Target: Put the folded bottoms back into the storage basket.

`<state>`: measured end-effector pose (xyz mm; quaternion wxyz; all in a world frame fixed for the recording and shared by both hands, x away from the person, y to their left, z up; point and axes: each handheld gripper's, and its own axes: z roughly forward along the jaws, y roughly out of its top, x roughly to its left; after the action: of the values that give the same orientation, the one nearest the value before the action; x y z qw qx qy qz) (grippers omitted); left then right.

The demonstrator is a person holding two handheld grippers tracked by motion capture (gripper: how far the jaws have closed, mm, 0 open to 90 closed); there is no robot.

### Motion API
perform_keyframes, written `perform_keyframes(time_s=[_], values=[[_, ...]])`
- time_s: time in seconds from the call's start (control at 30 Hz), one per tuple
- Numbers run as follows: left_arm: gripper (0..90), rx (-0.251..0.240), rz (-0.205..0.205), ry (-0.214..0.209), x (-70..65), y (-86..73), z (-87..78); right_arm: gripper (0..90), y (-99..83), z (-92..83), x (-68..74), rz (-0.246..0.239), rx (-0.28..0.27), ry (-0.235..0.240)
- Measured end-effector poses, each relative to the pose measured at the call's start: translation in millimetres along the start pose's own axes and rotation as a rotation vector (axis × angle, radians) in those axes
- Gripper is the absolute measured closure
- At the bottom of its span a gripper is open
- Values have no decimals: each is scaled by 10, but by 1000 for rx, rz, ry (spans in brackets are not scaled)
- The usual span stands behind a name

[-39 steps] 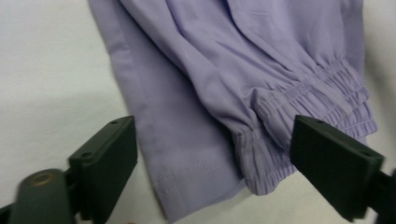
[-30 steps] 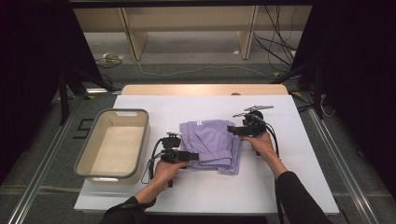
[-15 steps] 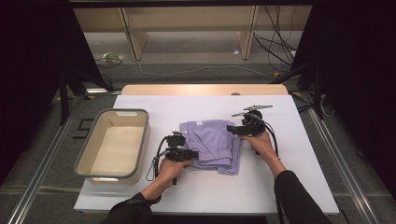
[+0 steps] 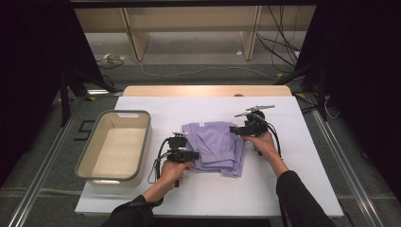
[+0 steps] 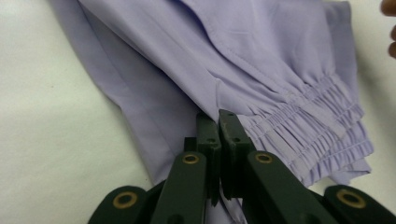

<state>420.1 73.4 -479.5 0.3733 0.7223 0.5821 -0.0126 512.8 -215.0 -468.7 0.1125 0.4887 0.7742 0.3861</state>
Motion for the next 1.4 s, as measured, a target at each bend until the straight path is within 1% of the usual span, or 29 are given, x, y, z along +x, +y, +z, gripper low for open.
perform_keyframes(time_s=[0.03, 0.1, 0.17, 0.2, 0.27, 0.37, 0.53, 0.57, 0.6, 0.7, 0.77, 0.83, 0.93, 1.0, 1.03, 1.1, 1.13, 1.17, 1.23, 1.27, 1.33, 1.37, 1.4], values=[[878, -3, -5, -6, -6, 5, -11, 202, 4, 6, -15, 10, 2, 4], [879, -8, -2, -14, -10, 14, -34, 216, 9, 25, -42, 30, 11, 12], [879, -9, -2, -21, -9, 27, -59, 230, 9, 53, -61, 37, 23, 19], [879, -13, -9, -26, -12, 32, -65, 242, 7, 72, -65, 42, 30, 24], [879, -12, -5, -32, -2, 40, -82, 262, 6, 111, -66, 56, 42, 34], [880, -13, -10, -35, 2, 40, -90, 289, 17, 166, -57, 57, 68, 40], [879, -8, -10, -46, 18, 46, -99, 392, 25, 248, -26, 64, 94, 61], [879, -7, -8, -47, 22, 49, -103, 468, 29, 255, -10, 59, 91, 49], [879, -6, -4, -49, 28, 51, -107, 524, 34, 263, -5, 60, 97, 54], [879, -3, -5, -52, 44, 47, -107, 688, 44, 282, -7, 95, 114, 69], [878, -1, -7, -54, 47, 41, -97, 787, 39, 288, -7, 102, 122, 73], [876, 0, -5, -53, 54, 37, -90, 834, 36, 290, 4, 100, 128, 76], [864, 5, 1, -46, 70, 26, -83, 857, 46, 282, 38, 80, 131, 67], [818, 9, -2, -37, 79, 15, -72, 859, 45, 280, 47, 79, 133, 65], [773, 14, 5, -30, 89, 9, -71, 859, 43, 281, 46, 80, 132, 65], [713, 15, 21, -14, 86, 3, -76, 859, 39, 281, 45, 81, 131, 65], [674, 11, 24, 1, 75, 6, -82, 859, 39, 281, 47, 81, 131, 63], [601, 14, 34, 24, 68, 14, -92, 859, 39, 281, 48, 79, 131, 64], [538, 14, 30, 55, 55, 25, -110, 859, 37, 281, 47, 77, 130, 64], [492, 21, 30, 72, 49, 27, -112, 859, 35, 281, 46, 79, 128, 64], [419, 44, 47, 105, 45, 20, -107, 858, 34, 281, 45, 81, 127, 65], [381, 56, 39, 105, 48, 16, -95, 858, 33, 280, 45, 81, 128, 65], [373, 72, 35, 100, 52, 9, -77, 858, 34, 281, 45, 81, 127, 65]])
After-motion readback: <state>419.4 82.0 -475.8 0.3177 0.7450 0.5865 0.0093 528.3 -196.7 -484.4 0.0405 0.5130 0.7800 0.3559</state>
